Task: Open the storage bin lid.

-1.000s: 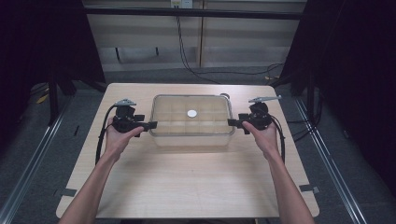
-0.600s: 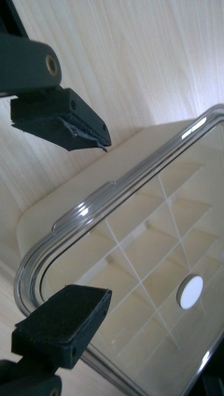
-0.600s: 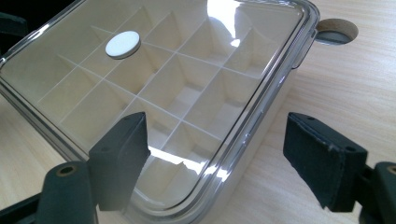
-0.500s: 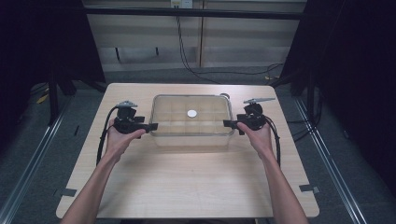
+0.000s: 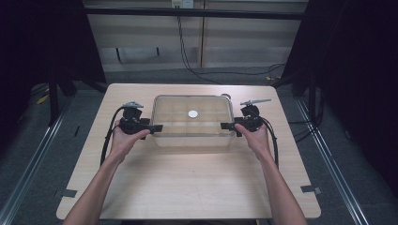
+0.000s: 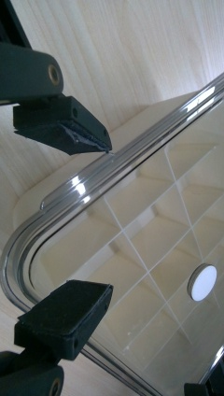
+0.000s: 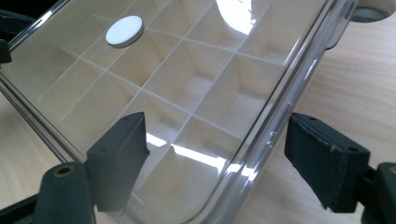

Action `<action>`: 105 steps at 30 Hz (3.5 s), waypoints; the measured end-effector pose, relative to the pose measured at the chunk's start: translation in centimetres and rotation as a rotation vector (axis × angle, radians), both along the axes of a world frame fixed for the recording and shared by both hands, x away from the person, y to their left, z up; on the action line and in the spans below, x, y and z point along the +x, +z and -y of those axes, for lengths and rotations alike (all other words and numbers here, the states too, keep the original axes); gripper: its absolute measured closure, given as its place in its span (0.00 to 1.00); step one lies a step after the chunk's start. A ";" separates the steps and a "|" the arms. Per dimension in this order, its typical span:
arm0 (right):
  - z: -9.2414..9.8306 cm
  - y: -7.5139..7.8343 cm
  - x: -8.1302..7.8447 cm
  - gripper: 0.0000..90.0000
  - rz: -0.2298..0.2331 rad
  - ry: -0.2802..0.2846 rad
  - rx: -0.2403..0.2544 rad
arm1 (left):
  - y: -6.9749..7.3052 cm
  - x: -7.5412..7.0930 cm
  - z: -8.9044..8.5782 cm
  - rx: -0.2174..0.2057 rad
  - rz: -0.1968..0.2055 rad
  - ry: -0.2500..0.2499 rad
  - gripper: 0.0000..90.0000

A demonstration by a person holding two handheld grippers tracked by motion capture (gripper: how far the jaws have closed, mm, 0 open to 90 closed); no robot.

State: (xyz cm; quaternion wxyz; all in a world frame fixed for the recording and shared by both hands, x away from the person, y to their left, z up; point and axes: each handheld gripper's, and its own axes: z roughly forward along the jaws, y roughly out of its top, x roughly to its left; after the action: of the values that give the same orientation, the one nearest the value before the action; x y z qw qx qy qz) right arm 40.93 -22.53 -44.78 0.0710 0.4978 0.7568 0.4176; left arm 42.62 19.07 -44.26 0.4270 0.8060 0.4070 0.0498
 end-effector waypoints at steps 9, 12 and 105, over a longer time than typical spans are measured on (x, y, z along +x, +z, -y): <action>-0.5 -0.1 0.4 0.19 -0.017 -0.001 -0.009 | -0.1 0.3 0.4 -0.002 -0.030 -0.007 0.24; -0.8 -0.2 0.6 0.17 -0.028 -0.002 -0.015 | -0.2 0.5 0.5 -0.006 -0.036 -0.012 0.24; 0.9 2.0 -0.9 0.60 0.045 -0.092 0.087 | 1.5 -0.6 -1.0 -0.115 0.076 0.003 0.67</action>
State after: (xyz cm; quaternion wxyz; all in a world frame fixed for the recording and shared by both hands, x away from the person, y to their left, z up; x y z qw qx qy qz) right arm 40.00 -23.42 -42.73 0.0857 0.5253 0.7123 0.4575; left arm 42.02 20.04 -42.76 0.4876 0.7771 0.3938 0.0578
